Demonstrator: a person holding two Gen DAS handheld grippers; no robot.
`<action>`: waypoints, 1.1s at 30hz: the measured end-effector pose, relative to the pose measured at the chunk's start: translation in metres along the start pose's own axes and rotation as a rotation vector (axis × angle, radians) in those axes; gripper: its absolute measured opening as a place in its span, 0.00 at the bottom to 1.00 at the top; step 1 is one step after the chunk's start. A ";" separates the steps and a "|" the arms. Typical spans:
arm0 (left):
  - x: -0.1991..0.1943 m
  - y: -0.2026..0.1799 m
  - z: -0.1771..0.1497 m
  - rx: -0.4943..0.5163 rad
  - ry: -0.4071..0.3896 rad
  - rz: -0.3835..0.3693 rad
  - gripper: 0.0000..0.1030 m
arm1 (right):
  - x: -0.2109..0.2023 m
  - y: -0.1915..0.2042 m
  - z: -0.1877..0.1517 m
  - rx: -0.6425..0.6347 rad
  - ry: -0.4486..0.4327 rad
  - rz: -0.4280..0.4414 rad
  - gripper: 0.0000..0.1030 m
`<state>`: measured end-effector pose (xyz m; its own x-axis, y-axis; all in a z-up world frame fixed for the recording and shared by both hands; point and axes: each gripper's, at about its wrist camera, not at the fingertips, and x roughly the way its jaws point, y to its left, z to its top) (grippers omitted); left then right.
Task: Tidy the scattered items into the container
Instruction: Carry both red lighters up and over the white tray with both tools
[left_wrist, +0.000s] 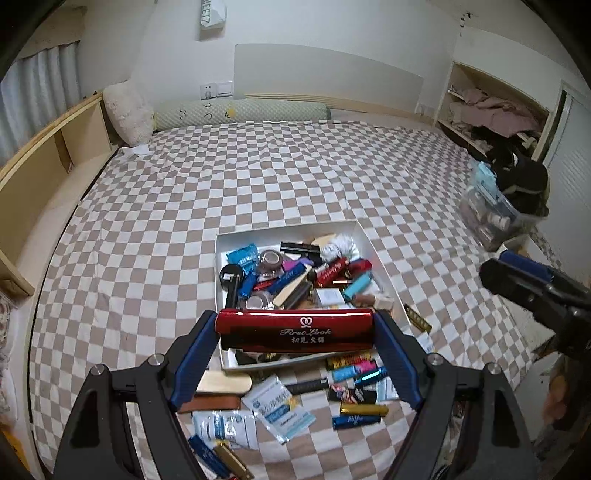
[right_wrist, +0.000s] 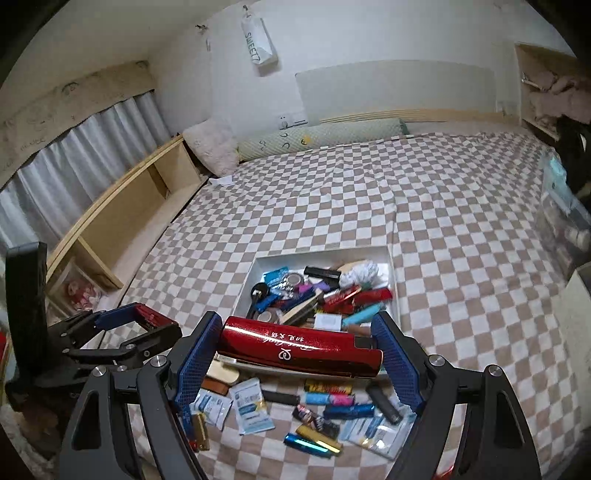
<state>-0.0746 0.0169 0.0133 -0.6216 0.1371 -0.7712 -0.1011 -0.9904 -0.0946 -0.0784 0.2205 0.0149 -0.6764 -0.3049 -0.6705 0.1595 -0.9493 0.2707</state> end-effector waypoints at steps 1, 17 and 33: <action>0.005 0.003 0.004 -0.010 0.002 -0.003 0.81 | 0.002 0.000 0.005 -0.009 0.003 -0.012 0.80; 0.107 0.026 0.006 -0.042 0.161 0.032 0.81 | 0.125 -0.028 0.014 0.018 0.193 -0.048 0.80; 0.192 0.039 0.000 -0.104 0.334 0.082 0.81 | 0.219 -0.038 0.007 0.119 0.362 -0.024 0.80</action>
<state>-0.1982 0.0047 -0.1381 -0.3344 0.0604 -0.9405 0.0287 -0.9968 -0.0742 -0.2378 0.1902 -0.1375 -0.3781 -0.3095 -0.8725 0.0476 -0.9477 0.3156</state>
